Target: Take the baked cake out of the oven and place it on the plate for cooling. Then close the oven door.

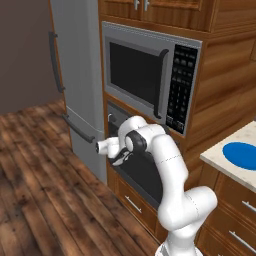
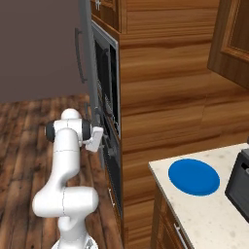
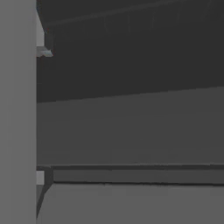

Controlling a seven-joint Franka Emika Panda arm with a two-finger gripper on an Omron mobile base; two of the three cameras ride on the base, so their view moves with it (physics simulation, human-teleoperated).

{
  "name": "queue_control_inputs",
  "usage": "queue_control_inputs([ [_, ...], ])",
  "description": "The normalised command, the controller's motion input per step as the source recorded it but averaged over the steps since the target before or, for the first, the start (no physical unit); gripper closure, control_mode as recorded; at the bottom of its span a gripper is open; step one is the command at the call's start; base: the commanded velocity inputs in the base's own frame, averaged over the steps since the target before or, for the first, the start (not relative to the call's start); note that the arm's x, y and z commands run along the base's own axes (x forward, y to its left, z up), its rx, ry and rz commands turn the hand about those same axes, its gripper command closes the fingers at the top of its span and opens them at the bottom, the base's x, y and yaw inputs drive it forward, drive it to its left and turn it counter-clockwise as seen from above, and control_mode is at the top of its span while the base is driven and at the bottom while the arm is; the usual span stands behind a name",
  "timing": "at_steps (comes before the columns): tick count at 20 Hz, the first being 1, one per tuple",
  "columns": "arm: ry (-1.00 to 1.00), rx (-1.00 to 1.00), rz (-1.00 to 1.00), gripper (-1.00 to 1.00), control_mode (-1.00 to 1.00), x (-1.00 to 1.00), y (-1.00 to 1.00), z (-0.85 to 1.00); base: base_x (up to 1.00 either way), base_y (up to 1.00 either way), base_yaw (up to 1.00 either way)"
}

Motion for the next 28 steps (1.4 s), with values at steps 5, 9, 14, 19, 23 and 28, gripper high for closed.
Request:
queue_control_inputs([
  [5,-0.09,0.02,0.03,1.0,-1.0,0.03,-0.59,0.05,0.0,0.0,0.0],
  [9,-0.02,0.0,0.0,1.0,-1.0,0.08,-0.34,0.03,0.0,0.0,0.0],
  [14,0.08,0.0,0.01,1.0,-1.0,-0.12,-0.01,-0.09,0.0,0.0,0.0],
  [19,0.22,0.0,0.04,1.0,-1.0,-0.84,0.55,-0.34,0.0,0.0,0.0],
  [23,0.25,0.0,0.07,1.0,-1.0,-1.0,0.98,-0.51,0.0,0.0,0.0],
  [28,0.31,0.0,0.11,1.0,-1.0,-1.0,0.98,-0.81,0.0,0.0,0.0],
])
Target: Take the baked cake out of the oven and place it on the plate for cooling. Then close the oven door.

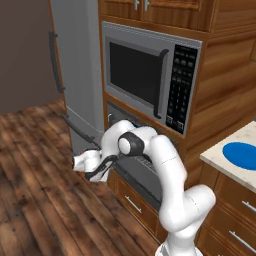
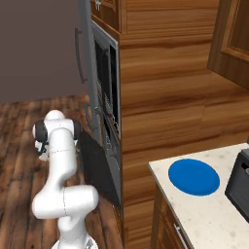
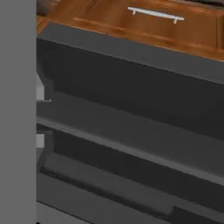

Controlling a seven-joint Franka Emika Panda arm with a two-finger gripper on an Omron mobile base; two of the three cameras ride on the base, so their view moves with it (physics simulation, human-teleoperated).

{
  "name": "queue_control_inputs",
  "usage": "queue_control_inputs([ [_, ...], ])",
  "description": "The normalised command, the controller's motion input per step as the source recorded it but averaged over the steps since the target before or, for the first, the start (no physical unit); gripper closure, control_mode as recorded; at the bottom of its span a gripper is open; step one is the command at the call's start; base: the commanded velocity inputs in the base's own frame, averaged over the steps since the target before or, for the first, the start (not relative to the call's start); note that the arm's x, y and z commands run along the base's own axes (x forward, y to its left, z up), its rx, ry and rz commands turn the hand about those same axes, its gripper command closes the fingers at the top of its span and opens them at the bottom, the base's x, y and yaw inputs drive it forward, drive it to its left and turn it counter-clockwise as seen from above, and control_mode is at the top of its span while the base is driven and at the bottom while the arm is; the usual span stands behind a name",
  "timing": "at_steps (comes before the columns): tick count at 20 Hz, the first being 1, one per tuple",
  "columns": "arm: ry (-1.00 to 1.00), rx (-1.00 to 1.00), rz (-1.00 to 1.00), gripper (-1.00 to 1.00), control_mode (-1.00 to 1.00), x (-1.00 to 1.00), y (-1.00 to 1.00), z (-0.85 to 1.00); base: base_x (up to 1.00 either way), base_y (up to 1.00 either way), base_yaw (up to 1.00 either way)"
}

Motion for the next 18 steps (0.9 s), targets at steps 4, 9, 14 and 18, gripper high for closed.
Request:
queue_control_inputs([
  [4,0.35,0.0,0.15,1.0,-1.0,-1.0,0.92,-1.0,0.0,0.0,0.0],
  [9,0.35,0.0,0.14,-1.0,-1.0,-0.97,0.79,-0.91,0.0,0.0,0.0],
  [14,-0.01,0.06,0.17,-1.0,-1.0,-0.48,0.06,0.69,0.0,0.0,0.0],
  [18,-0.04,0.02,0.08,-1.0,-1.0,-0.23,-0.11,1.0,0.0,0.0,0.0],
])
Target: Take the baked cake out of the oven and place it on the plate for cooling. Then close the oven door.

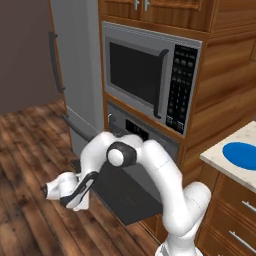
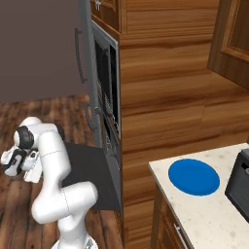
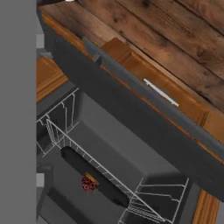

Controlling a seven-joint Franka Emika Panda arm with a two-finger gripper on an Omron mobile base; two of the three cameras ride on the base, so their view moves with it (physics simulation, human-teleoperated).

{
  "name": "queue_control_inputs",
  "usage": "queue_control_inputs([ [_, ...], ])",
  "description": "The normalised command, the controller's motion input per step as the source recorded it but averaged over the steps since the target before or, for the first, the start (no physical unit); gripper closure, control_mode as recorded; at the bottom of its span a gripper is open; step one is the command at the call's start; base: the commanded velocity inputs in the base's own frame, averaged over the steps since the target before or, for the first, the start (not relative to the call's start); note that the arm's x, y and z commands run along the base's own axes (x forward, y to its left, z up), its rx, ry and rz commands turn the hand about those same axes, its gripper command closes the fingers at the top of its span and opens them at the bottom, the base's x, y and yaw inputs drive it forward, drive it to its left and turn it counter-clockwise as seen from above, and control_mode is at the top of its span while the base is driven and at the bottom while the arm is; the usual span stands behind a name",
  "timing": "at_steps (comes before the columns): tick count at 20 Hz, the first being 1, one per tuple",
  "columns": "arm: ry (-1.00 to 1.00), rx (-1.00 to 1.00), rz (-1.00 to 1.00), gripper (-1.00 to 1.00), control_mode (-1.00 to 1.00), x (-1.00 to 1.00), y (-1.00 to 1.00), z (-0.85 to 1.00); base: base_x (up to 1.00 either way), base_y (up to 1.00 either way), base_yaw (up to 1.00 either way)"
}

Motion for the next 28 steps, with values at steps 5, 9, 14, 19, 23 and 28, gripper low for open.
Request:
queue_control_inputs([
  [5,-0.01,0.02,0.01,-1.0,-1.0,0.0,-0.99,0.93,0.0,0.0,0.0],
  [9,0.0,0.02,0.0,-1.0,-1.0,0.01,-1.0,0.46,0.0,0.0,0.0],
  [14,0.07,-0.01,0.0,-1.0,-1.0,0.07,-0.97,-0.21,0.0,0.0,0.0],
  [19,0.35,-0.08,0.01,-1.0,-1.0,0.31,-0.83,-0.13,0.0,0.0,0.0],
  [23,0.27,-0.18,0.0,-1.0,-1.0,0.55,-0.34,-0.01,0.0,0.0,0.0],
  [28,0.06,-0.37,0.0,-1.0,-1.0,0.62,-0.04,-0.42,0.0,0.0,0.0],
])
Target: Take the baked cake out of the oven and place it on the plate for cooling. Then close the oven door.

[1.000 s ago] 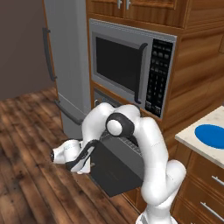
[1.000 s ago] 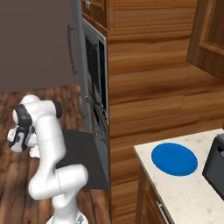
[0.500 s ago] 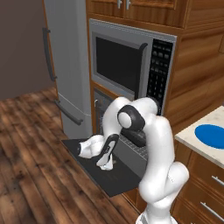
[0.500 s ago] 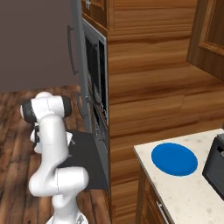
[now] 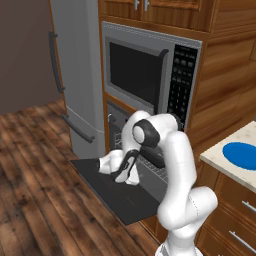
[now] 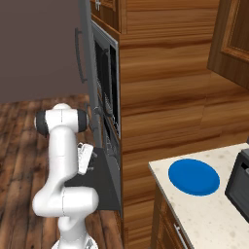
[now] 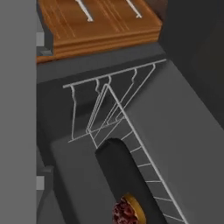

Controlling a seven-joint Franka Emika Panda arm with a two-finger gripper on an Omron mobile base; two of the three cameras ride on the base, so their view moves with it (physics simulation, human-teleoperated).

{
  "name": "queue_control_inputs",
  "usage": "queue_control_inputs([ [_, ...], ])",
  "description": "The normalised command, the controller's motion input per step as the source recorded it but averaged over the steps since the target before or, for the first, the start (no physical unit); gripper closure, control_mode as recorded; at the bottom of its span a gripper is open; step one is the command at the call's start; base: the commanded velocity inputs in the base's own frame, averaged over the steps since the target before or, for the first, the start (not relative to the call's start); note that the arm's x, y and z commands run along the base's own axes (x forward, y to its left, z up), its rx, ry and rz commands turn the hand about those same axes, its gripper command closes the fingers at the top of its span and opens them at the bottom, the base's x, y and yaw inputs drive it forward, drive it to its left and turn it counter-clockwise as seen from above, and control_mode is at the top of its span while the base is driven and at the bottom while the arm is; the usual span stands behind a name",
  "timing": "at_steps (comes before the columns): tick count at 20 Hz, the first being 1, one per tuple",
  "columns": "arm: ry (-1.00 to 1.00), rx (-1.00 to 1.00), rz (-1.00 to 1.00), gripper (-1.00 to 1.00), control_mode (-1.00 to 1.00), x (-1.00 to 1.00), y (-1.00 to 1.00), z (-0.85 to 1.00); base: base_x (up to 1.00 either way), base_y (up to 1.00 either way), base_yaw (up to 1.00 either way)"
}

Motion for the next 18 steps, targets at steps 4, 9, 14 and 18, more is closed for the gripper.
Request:
queue_control_inputs([
  [4,0.0,-0.22,0.0,-1.0,-1.0,0.53,-0.23,-0.3,0.0,0.0,0.0],
  [9,0.0,-0.02,0.0,-1.0,-1.0,0.5,-0.53,-0.03,0.0,0.0,0.0],
  [14,0.01,0.0,0.0,-1.0,-1.0,0.25,-0.56,-0.23,0.0,0.0,0.0],
  [18,-0.04,0.0,0.0,-1.0,-1.0,0.16,-0.24,-0.24,0.0,0.0,0.0],
])
